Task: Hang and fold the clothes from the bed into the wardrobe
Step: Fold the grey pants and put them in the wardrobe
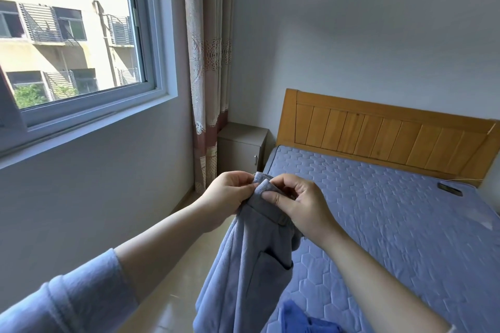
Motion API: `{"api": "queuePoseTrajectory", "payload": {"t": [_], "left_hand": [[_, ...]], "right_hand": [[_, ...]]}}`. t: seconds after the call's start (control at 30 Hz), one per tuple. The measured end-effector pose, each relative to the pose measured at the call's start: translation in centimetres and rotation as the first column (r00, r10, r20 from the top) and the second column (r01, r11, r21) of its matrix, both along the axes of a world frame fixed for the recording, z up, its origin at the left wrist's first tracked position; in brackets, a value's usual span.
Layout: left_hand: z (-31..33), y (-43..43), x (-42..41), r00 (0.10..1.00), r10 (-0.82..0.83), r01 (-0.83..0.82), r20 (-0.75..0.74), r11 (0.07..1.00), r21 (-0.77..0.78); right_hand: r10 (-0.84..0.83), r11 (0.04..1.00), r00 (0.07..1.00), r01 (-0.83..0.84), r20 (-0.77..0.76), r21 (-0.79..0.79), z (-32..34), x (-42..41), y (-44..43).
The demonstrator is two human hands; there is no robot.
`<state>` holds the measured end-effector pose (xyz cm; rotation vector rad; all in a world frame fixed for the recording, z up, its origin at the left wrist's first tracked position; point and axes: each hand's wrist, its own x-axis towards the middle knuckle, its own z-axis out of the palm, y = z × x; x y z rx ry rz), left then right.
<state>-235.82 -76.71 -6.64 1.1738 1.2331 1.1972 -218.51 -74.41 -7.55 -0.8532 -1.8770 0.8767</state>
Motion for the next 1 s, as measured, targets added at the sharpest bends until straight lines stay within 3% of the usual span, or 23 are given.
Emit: {"api": "queuePoseTrajectory", "payload": {"t": [0.17,0.27,0.43,0.53,0.63,0.83,0.9,1.0], "left_hand": [[0.0,-0.4,-0.8,0.985,-0.154,0.156,0.074,0.987,-0.028],[-0.1,-0.5,-1.5,0.967,-0.249,0.25,-0.048,0.968,0.02],[0.2,-0.4,-2.2,0.957,-0.164,0.195,-0.239,0.975,0.109],[0.4,-0.4,-3.1,0.957,-0.047,0.099,-0.287,0.981,0.166],[0.8,-0.1,-3.8,0.947,-0.012,0.079,-0.32,0.977,0.197],[-0.2,0.3,-4.8,0.851,0.069,0.061,-0.521,0.972,0.227],[-0.5,0.4,-5.2,0.816,0.102,0.048,-0.569,0.969,0.243],[-0.9,0.5,-5.7,0.739,0.163,0.047,-0.654,0.955,0.291]], "right_hand": [[-0.037,0.999,0.999,0.037,-0.016,0.005,-0.2,-0.1,0.1],[-0.035,0.999,0.999,0.035,-0.013,-0.005,-0.2,-0.2,0.2],[0.016,0.995,0.999,-0.012,0.035,-0.098,-0.6,0.0,0.5],[0.177,0.951,0.963,-0.114,0.205,-0.289,-1.4,1.5,0.7],[0.229,0.946,0.843,-0.075,0.487,-0.314,-2.0,2.6,0.8],[0.106,0.994,0.499,-0.041,0.86,-0.099,-1.2,3.0,0.7],[-0.011,0.998,0.462,-0.047,0.887,0.037,-0.8,3.1,0.9],[-0.23,0.942,0.496,-0.104,0.837,0.32,-0.4,3.5,1.4]]}}
